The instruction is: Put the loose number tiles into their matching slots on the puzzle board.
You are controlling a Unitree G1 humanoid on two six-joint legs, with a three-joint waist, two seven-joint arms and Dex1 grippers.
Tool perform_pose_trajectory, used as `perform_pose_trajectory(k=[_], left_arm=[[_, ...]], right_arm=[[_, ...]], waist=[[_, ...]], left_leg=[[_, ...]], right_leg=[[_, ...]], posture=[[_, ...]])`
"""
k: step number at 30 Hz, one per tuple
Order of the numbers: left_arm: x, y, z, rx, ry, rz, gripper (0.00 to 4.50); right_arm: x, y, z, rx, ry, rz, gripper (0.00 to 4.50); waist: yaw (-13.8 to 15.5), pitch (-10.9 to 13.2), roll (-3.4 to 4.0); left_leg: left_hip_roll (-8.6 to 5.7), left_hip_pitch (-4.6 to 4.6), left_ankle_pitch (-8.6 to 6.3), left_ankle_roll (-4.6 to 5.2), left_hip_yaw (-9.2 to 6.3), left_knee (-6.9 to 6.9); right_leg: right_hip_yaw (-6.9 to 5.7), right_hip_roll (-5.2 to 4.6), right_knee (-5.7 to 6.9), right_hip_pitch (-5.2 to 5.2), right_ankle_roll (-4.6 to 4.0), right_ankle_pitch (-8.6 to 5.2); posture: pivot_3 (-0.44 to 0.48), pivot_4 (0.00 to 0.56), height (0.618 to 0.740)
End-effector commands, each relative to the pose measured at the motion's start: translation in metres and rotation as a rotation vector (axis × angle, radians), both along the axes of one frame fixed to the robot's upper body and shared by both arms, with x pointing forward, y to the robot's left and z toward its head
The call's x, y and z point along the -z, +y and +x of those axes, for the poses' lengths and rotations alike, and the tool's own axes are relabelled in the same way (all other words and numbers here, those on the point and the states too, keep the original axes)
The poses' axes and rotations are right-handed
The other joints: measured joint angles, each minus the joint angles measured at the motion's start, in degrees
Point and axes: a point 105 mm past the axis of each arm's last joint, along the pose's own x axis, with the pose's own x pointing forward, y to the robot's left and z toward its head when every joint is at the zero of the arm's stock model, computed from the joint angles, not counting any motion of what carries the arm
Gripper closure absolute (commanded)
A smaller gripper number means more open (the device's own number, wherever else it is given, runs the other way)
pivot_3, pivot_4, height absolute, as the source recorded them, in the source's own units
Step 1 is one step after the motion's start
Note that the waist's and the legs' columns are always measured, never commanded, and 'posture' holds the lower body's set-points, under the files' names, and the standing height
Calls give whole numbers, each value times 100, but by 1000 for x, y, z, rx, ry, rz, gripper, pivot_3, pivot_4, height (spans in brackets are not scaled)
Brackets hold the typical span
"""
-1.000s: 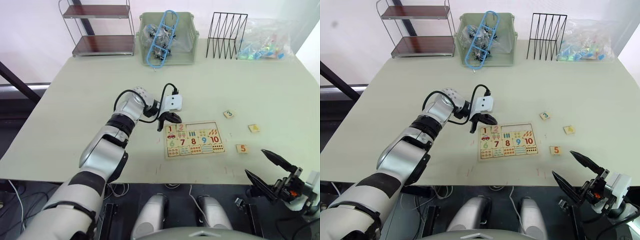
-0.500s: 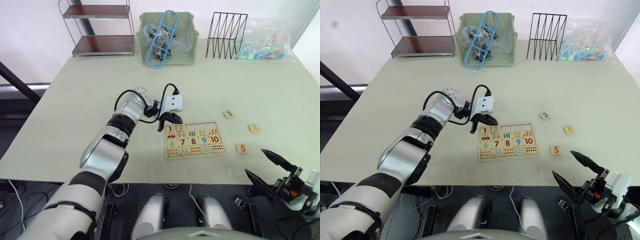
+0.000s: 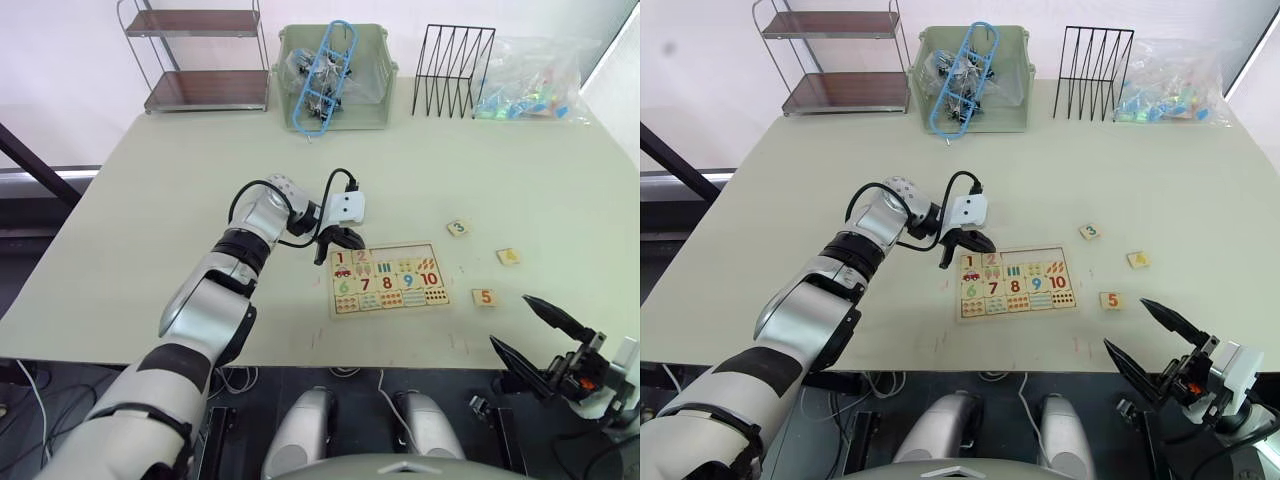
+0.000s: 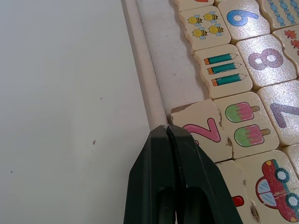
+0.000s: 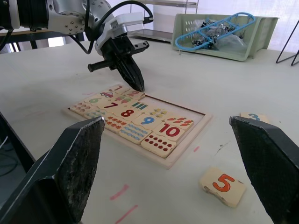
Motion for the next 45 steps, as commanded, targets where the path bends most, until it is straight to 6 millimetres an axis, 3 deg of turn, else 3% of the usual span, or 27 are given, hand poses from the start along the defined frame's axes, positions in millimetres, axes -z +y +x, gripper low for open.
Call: perform_pose_trajectory(k=[1, 7, 13, 19, 27, 32, 35, 43, 45], left_arm=[[-14, -2, 4, 0, -54, -45, 4436], [-25, 2, 15, -60, -110, -115, 4436], [-53, 13, 11, -102, -21, -353, 4436], [-68, 44, 8, -206, -5, -562, 4436], [-53, 106, -23, -376, -67, -654, 4436], [-47, 130, -47, -518, -71, -706, 4436], [-41, 145, -62, -599, -99, -703, 3674], [-22, 168, -102, -779, -122, -681, 70], [-20, 172, -110, -816, -126, -683, 70]], right_arm=[[-9, 0, 0, -6, -31, -15, 0], [-10, 1, 3, -16, -30, -10, 0], [-12, 2, 6, -26, -28, -4, 0], [-15, 1, 10, -24, -20, -1, 0], [-17, -8, 21, -9, 22, -30, 0], [-15, -16, 27, -7, 69, -59, 0], [-16, -20, 32, 15, 86, -64, 0], [-12, -38, 40, 66, 152, -72, 0], [-9, -44, 41, 87, 167, -69, 0]], waist=[[-1, 0, 0], [-1, 0, 0], [-7, 0, 0], [-42, -2, 3], [-33, -4, 4], [-4, -4, 4], [8, -5, 4], [21, -7, 8], [16, -8, 9]], left_leg=[[0, 0, 0, 0, 0, 0], [0, 1, 0, 0, -1, 0], [0, 0, 0, 0, -1, 0], [3, 5, 0, -1, -2, 0], [4, 6, 0, -2, -8, 0], [5, 8, 0, -2, -5, 0], [5, 8, -1, -3, -6, -1], [7, 8, -2, -4, -5, -5], [8, 7, -2, -4, -3, -6]], right_leg=[[0, 0, 0, 0, 0, 0], [0, 0, 0, 0, 0, 0], [-1, 0, 2, -1, 0, 0], [2, 0, 10, -1, -2, 0], [0, -2, 14, -1, -4, 2], [6, -6, 14, -2, -5, 2], [5, -10, 12, -1, -6, 2], [7, -19, 1, -1, -17, -4], [8, -24, -1, -1, -24, -8]], posture=[[0, 150, 739], [0, 150, 739], [0, 150, 739], [0, 150, 739], [0, 150, 739], [0, 150, 739], [0, 150, 739], [0, 150, 739], [0, 150, 739]])
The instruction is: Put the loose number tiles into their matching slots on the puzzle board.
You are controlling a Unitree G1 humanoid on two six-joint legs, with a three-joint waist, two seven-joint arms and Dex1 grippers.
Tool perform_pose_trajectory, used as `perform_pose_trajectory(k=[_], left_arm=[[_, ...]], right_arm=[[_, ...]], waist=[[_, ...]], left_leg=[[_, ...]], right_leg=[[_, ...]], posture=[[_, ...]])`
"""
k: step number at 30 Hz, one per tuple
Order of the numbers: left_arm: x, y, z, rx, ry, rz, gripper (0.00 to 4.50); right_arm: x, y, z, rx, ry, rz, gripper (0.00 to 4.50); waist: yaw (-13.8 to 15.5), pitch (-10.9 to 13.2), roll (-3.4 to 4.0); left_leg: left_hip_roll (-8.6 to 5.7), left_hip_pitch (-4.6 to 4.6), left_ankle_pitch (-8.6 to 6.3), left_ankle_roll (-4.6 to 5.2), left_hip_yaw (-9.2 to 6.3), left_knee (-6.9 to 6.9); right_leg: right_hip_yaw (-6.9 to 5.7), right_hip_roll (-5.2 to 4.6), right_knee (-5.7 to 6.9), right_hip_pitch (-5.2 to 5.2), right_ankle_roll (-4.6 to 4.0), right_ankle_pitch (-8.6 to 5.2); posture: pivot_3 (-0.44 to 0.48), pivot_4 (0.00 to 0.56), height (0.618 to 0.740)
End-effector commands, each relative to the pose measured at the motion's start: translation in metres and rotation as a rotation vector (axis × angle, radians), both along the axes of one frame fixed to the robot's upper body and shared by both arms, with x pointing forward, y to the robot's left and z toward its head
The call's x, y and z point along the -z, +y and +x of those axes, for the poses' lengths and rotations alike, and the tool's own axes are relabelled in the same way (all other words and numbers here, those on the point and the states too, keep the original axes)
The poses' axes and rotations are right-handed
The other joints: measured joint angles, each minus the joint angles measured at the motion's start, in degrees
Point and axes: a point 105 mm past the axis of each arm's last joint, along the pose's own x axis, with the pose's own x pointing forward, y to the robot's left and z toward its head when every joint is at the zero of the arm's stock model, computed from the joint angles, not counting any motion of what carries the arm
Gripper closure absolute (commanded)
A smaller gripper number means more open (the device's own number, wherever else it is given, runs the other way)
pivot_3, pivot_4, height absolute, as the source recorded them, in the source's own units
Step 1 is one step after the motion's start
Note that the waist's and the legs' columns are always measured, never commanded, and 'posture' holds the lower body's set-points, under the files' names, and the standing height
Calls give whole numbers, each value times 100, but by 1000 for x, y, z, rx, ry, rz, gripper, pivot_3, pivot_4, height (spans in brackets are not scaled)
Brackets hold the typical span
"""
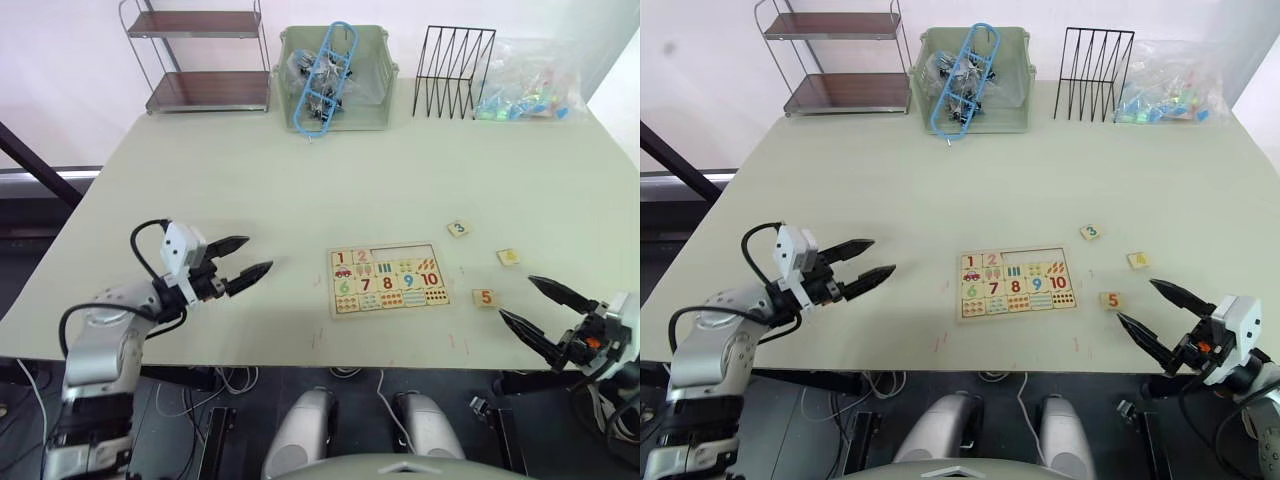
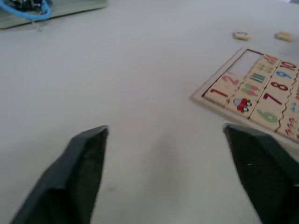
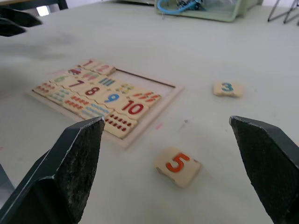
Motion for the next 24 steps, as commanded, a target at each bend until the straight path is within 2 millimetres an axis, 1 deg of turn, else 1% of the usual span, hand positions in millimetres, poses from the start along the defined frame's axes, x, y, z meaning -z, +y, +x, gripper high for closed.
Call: perform_pose_trajectory(k=[1, 3, 5, 9, 16, 24], left_arm=[[-16, 5, -10, -46, -61, -6, 70], [-12, 11, -24, -88, -45, -2, 70], [-10, 15, -33, -124, -35, -5, 70], [-6, 22, -44, -199, -23, -11, 70], [-2, 28, -57, -265, -13, -22, 70], [6, 28, -59, -264, -4, -19, 70]], right_arm=[[-4, -12, 2, 40, -7, -15, 0], [-1, -18, 3, 61, 1, -15, 0], [0, -23, 6, 86, -1, -9, 0], [4, -38, 10, 130, -31, -40, 0], [13, -55, 9, 165, -32, -41, 0], [15, -64, 9, 174, -46, -43, 0]], waist=[[2, -1, 1], [-4, -2, 3], [-4, -2, 3], [6, -4, 3], [-3, -6, 5], [-3, -6, 6]], left_leg=[[0, 0, 0, 0, 0, 0], [1, 0, 0, 0, 1, 0], [1, 1, -1, 0, 6, -3], [2, 1, 0, 0, 7, -3], [1, 2, 0, 0, 11, -4], [1, 2, 0, 1, 13, -3]], right_leg=[[-1, -1, 0, 0, -3, -2], [-1, -1, -1, 0, -6, -3], [2, -3, -4, 0, -6, -3], [-3, 0, -6, 2, -7, -4], [-1, 3, -7, 2, -7, -4], [-1, 4, -7, 2, -7, -5]], posture=[[0, 150, 739], [0, 150, 739], [0, 150, 739], [0, 150, 739], [0, 150, 739], [0, 150, 739]])
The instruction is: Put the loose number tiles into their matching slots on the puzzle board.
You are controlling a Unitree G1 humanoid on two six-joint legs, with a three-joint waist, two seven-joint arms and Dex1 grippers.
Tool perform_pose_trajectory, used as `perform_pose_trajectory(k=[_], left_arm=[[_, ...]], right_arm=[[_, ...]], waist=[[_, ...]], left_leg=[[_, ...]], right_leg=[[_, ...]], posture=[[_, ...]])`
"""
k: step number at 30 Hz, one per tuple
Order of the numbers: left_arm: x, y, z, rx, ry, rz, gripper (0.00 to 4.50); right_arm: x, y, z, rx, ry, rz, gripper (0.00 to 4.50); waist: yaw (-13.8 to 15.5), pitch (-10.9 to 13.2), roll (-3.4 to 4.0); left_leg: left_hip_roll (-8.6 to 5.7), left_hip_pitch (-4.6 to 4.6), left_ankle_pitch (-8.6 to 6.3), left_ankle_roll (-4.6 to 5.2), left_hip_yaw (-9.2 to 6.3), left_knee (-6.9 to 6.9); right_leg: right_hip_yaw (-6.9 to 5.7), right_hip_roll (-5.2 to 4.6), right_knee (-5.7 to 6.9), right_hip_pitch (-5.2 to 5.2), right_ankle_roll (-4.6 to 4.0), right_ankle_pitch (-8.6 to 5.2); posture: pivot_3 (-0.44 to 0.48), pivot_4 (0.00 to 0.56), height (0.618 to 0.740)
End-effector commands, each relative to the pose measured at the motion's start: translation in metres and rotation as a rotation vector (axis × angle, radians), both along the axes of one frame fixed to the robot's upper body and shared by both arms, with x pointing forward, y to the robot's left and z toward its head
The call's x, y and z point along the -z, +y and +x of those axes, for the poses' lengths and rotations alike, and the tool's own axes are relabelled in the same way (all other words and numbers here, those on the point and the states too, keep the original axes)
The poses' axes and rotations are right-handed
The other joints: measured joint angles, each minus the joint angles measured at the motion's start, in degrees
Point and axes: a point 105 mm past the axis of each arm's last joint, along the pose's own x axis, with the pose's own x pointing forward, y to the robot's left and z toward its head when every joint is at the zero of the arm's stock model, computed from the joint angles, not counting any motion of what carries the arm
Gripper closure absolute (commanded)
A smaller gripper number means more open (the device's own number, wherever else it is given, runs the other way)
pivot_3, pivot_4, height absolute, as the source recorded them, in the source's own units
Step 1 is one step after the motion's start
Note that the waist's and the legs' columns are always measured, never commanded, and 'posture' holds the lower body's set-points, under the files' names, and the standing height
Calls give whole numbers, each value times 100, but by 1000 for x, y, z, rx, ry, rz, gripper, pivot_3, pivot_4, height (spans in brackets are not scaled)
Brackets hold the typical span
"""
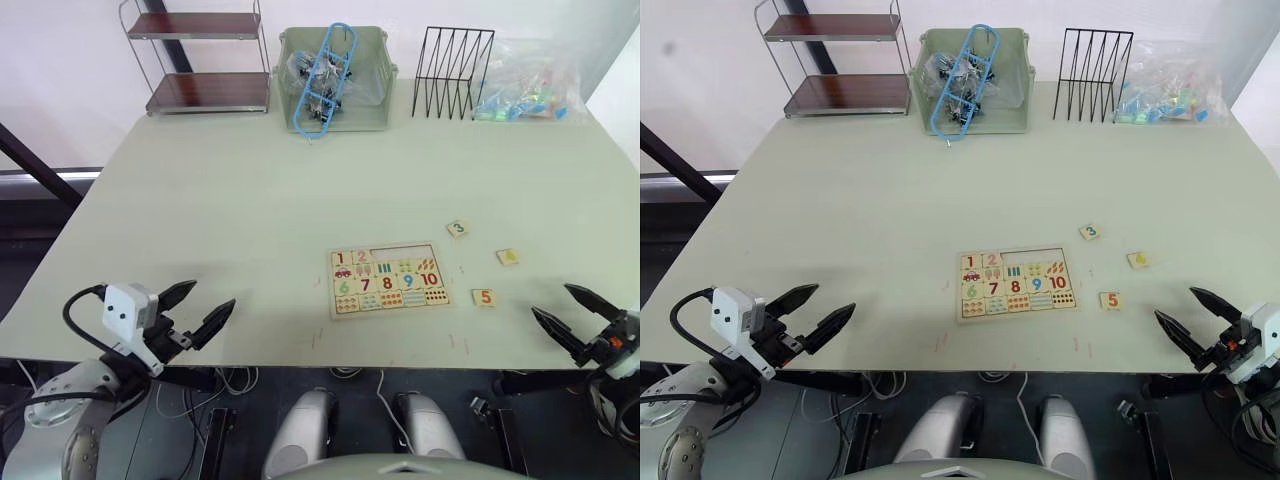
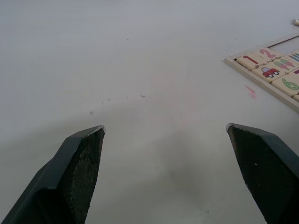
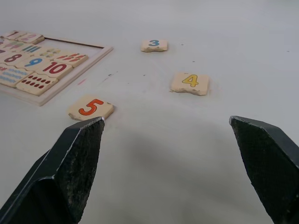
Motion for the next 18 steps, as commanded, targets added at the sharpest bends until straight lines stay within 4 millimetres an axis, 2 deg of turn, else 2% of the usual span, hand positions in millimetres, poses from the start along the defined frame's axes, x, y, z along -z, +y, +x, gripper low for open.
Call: perform_pose_trajectory(k=[1, 18], left_arm=[[-10, 2, 0, 11, -49, 17, 70], [-5, -1, 8, 83, -57, 3, 70]], right_arm=[[-13, -6, 0, 10, -59, -23, 0], [-12, -2, -2, 6, -73, -8, 0]], waist=[[-1, 0, 0], [-2, -1, 1]], left_leg=[[0, 0, 0, 0, 0, 0], [0, 0, 0, 0, 0, 0]], right_leg=[[0, 0, 0, 0, 0, 0], [0, 1, 0, -1, 0, 0]], posture=[[0, 150, 739], [0, 150, 739]])
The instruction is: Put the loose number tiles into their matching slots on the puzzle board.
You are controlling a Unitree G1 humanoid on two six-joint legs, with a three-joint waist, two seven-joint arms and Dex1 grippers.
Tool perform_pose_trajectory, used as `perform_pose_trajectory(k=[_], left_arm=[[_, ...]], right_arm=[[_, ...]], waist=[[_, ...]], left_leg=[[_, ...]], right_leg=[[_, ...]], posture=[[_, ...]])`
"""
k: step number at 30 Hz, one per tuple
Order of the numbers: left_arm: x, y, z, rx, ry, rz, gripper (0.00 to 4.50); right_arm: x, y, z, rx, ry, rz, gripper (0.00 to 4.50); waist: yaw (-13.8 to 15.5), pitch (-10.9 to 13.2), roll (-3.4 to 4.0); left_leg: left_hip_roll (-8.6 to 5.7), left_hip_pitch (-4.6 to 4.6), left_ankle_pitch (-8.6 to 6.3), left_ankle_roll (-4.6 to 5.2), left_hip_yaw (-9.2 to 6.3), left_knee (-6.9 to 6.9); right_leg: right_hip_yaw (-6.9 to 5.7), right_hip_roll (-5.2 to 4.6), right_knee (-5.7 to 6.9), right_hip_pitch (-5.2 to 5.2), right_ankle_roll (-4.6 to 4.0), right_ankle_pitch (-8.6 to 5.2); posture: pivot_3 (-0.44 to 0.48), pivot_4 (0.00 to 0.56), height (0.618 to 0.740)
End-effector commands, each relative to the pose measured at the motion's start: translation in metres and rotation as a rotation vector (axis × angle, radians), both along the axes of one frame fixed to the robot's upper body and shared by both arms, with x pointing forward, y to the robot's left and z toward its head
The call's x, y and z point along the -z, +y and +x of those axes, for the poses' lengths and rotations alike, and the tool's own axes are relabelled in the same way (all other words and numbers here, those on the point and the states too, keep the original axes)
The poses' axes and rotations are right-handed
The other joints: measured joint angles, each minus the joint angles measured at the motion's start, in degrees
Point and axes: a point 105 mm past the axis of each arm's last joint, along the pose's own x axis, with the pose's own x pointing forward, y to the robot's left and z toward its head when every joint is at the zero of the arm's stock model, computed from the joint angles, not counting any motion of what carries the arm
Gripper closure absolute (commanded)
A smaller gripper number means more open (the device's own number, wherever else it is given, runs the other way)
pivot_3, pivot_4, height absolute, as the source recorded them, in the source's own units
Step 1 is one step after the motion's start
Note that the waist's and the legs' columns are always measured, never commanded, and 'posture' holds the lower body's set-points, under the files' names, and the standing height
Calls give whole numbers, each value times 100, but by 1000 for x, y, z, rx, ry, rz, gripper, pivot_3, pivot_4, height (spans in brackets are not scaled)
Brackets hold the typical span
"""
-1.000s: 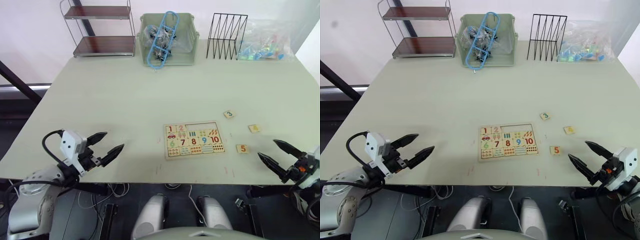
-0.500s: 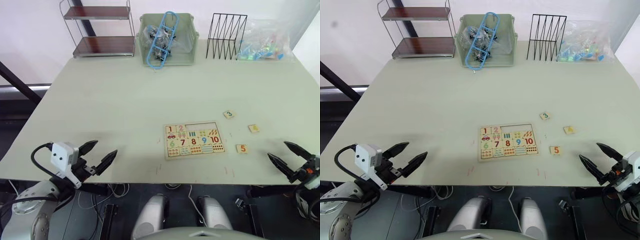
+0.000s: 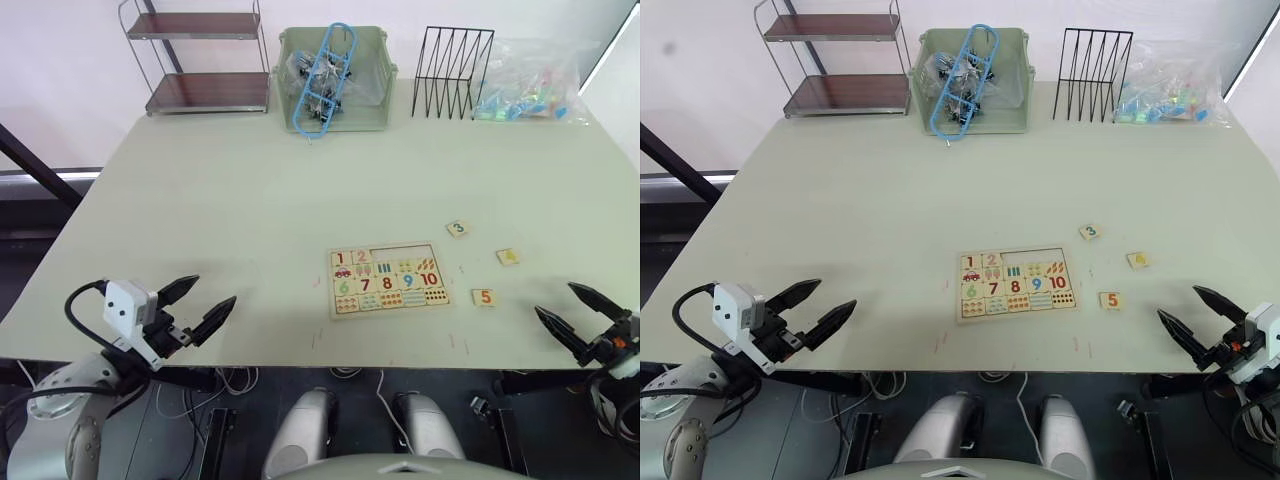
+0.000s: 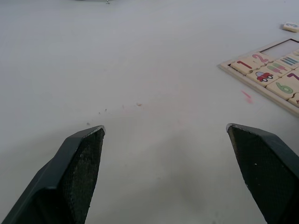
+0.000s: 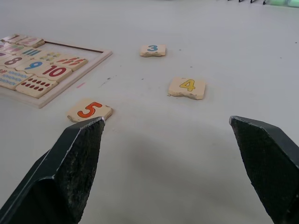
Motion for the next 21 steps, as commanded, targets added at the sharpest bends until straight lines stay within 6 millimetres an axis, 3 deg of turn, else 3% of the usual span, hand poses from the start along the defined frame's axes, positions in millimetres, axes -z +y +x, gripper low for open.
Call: perform_pose_trajectory(k=[1, 13, 21], left_arm=[[-5, -3, 1, 30, -30, 8, 70], [-10, -15, 7, 113, -79, 26, 70], [-27, -33, 15, 238, -121, 31, 70]], right_arm=[[-12, -3, 0, 13, -56, -12, 0], [-34, 18, 19, -6, -78, -4, 0], [-53, 38, 57, -5, -53, -24, 0]], waist=[[2, 0, 0], [1, 0, 1], [3, 1, 2]], left_leg=[[0, 0, 0, 0, -1, 0], [1, -1, 0, 0, -1, -1], [0, -5, 0, 0, -2, -1]], right_leg=[[-1, 0, 0, 0, 0, 0], [0, -3, 0, -1, -1, 0], [-2, -2, -1, -6, -2, -1]], posture=[[0, 150, 739], [0, 150, 739], [0, 150, 739]])
